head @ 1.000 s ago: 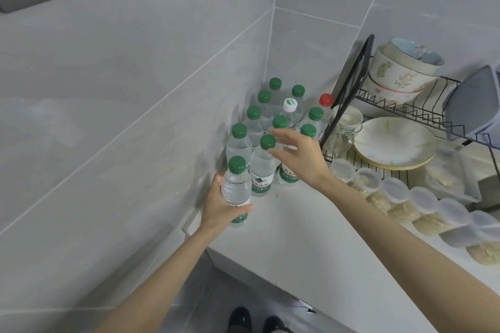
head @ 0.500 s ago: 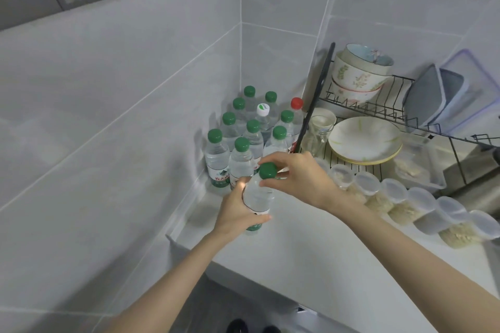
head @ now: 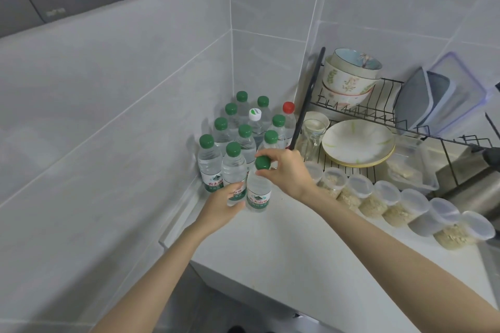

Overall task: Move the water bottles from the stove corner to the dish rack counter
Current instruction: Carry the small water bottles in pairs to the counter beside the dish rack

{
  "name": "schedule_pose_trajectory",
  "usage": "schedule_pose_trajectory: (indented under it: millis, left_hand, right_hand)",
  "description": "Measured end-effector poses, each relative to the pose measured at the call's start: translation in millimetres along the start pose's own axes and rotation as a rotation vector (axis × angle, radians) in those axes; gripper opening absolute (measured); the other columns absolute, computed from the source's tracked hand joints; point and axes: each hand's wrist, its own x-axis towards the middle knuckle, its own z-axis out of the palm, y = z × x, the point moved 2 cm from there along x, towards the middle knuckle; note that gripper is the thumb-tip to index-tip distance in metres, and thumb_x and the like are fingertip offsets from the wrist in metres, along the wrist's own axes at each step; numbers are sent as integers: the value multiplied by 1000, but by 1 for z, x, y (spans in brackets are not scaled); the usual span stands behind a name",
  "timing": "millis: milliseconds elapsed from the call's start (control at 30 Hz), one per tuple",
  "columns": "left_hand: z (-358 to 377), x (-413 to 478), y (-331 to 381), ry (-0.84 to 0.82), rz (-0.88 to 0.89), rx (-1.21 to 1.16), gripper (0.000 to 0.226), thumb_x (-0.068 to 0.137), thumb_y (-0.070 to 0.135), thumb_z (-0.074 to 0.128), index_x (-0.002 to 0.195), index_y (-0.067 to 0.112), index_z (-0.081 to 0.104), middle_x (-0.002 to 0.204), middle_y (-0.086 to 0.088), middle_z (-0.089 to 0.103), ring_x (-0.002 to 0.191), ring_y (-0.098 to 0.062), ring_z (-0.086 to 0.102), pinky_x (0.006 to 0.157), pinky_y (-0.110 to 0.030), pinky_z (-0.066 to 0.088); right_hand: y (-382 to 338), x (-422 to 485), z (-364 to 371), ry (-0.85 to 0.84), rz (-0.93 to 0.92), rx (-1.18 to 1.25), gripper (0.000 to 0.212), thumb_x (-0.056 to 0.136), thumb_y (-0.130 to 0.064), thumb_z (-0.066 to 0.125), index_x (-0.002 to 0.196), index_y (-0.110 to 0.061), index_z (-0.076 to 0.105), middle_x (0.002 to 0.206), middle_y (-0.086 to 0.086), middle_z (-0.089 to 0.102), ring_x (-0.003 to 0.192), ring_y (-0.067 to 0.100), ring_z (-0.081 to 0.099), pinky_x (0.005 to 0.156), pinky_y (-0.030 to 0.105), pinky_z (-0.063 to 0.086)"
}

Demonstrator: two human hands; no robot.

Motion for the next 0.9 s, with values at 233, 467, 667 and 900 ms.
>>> schedule_pose_trajectory:
  millis: [233, 467, 667, 900]
  left_hand:
    - [2, 0, 2, 18, -38, -49, 47, 91, 6, 55, 137, 15, 48, 136, 4, 53, 123, -11, 49, 104, -25, 38]
    - [11, 0, 14, 23, -30, -84, 44, 91, 3, 53, 131, 22, 52, 120, 12, 56, 118, -7, 52, 102, -23, 39]
    - [11, -10, 26, 80, -58, -128, 44, 91, 8, 54, 131, 25, 51, 119, 7, 61, 114, -12, 58, 99, -28, 45]
    - [10, -31, 60, 226, -15, -209, 42, 91, 7, 56, 131, 20, 51, 120, 3, 64, 100, -9, 63, 83, -19, 48]
  right_hand:
    - [2, 4, 2, 16, -28, 88, 35, 75, -13, 79, 109, -17, 71, 93, 0, 73, 79, 14, 62, 71, 0, 39]
    - [7, 5, -2, -37, -6, 157, 42, 81, -9, 72, 122, -16, 65, 108, 3, 71, 98, 10, 63, 79, -3, 41]
    - [11, -5, -16, -73, -13, 143, 46, 87, -13, 64, 132, -21, 56, 128, -5, 62, 109, 9, 60, 76, -4, 37]
    - [26, -35, -46, -35, 53, 257, 47, 87, -13, 64, 132, -22, 54, 128, -6, 61, 110, 10, 59, 95, 21, 46]
